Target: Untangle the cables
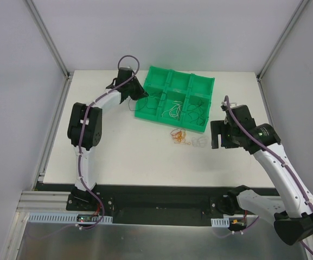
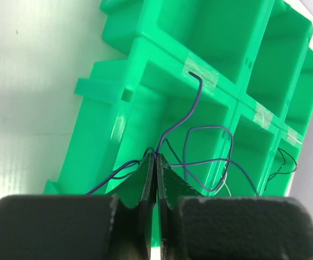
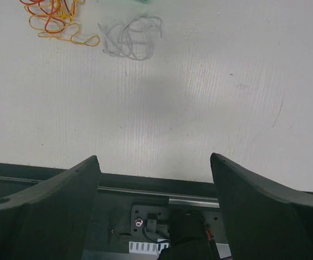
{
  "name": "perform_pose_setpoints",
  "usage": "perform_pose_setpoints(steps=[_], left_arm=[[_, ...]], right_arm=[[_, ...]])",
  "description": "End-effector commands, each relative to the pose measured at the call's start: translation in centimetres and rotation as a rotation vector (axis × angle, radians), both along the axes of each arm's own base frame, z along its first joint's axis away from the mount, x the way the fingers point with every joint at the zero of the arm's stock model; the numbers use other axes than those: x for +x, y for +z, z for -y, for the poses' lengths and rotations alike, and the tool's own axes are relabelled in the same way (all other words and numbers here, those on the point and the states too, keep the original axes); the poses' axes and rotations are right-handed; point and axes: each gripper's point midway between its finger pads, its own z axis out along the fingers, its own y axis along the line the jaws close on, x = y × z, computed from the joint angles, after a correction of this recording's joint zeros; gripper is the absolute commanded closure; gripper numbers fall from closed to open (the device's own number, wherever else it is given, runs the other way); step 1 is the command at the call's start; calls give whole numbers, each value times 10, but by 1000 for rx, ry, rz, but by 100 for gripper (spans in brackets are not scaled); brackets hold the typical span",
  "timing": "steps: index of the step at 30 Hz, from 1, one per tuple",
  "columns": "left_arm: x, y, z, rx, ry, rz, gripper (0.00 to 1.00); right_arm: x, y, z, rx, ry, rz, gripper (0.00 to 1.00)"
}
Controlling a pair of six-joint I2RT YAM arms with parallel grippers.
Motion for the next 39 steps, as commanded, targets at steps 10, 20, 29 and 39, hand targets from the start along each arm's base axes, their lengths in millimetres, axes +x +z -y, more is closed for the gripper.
perform_pose_setpoints(steps=[10, 20, 29, 39], left_arm=[[-2, 12, 40, 471, -158, 144, 100], [-5, -31, 19, 568, -106, 33, 100], [-15, -47, 19, 594, -188, -15, 99], [-16, 61, 27, 536, -234, 179, 24]], right_arm=[[0, 3, 0, 3, 10, -5, 15], [-2, 2, 0, -1, 17, -18, 15], [-1, -4, -9, 35, 23, -48, 15], [9, -8, -23, 82, 41, -56, 15]])
